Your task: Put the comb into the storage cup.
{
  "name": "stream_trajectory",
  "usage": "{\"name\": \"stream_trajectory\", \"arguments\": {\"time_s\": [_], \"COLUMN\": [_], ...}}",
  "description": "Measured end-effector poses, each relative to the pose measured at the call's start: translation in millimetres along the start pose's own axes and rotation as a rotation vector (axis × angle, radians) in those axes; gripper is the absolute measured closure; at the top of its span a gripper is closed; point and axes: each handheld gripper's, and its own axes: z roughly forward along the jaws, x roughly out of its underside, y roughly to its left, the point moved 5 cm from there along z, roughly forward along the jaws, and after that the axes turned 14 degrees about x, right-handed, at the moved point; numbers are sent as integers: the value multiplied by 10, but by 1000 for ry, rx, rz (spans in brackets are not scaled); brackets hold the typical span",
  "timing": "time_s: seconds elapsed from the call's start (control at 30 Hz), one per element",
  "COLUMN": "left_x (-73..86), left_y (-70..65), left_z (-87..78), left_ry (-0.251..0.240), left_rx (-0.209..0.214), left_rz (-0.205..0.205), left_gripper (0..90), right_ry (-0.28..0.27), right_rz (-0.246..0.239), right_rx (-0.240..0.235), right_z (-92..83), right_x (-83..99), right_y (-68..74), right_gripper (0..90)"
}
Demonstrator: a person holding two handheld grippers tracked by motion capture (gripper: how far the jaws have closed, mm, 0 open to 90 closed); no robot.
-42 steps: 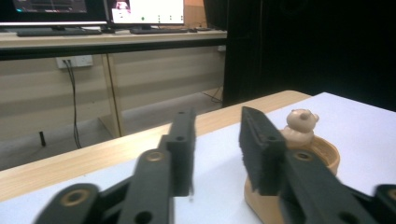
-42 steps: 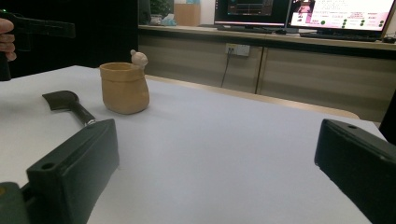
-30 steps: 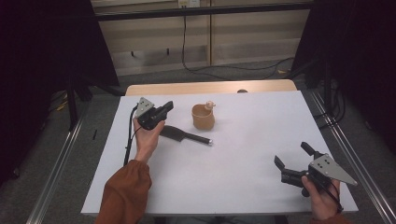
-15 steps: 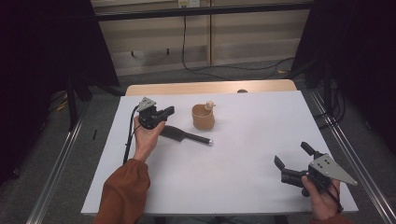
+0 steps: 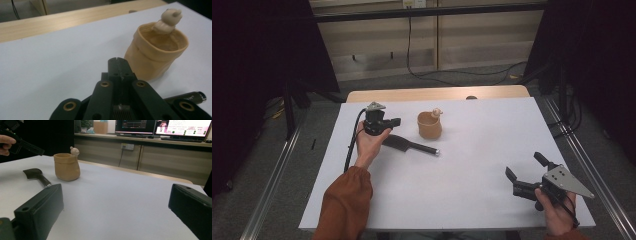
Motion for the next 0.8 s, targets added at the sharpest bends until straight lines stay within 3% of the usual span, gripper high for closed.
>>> {"name": "stream_trajectory", "arguments": {"time_s": [0.27,0.33,0.5,0.63,0.67,0.8], "left_x": [-26,-10,47,97,112,137], "left_y": [112,141,177,216,215,229], "left_z": [90,137,221,274,297,333], "left_ry": [107,154,246,274,269,310], "left_rx": [-42,-53,-39,-42,-39,-53], "left_rz": [-11,-11,-10,-24,-46,-36], "left_gripper": [900,900,900,900,900,900], "right_ry": [0,2,1,3,3,5], "right_rz": [-1,-1,-1,-4,-3,-4], "right_rx": [-3,-1,-4,-1,-2,-2], "right_z": [-1,-1,-1,0,1,3], "right_x": [1,1,1,3,4,6], "right_y": [3,1,2,1,2,4], "right_gripper": [0,0,0,0,0,0]}}
